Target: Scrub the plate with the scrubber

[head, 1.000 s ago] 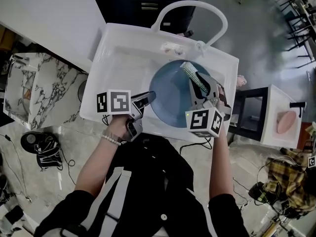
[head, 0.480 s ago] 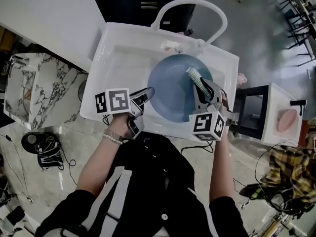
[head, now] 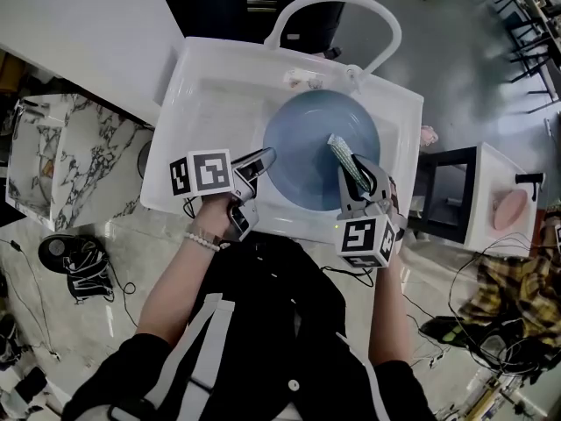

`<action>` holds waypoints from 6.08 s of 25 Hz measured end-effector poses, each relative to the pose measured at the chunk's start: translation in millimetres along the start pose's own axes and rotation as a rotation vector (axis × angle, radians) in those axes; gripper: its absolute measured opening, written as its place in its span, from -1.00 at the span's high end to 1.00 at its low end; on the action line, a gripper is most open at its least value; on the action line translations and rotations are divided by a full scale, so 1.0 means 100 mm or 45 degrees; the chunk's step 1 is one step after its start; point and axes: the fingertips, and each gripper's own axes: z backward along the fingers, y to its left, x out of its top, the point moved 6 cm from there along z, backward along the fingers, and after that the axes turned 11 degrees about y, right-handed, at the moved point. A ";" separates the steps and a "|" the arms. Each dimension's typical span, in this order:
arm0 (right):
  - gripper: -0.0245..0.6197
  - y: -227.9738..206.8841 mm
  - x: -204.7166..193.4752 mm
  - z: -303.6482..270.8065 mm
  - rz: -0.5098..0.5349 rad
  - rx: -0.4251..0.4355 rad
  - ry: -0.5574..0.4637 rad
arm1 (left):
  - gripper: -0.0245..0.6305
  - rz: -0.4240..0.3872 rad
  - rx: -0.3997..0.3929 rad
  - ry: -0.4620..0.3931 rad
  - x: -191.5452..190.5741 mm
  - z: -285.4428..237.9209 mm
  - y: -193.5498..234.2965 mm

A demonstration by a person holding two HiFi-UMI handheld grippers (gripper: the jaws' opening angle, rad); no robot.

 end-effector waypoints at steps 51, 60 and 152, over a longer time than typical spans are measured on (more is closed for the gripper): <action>0.63 0.47 -0.08 0.52 -0.521 0.200 -0.052 | 0.74 -0.011 0.258 0.333 -0.05 -1.02 0.72; 0.63 0.52 -0.27 0.53 -0.592 0.187 -0.017 | 0.74 -0.010 0.350 0.430 -0.09 -1.33 1.03; 0.63 -0.25 0.49 0.84 -0.701 0.007 -0.493 | 0.93 -1.412 0.332 -0.369 0.10 0.34 -1.47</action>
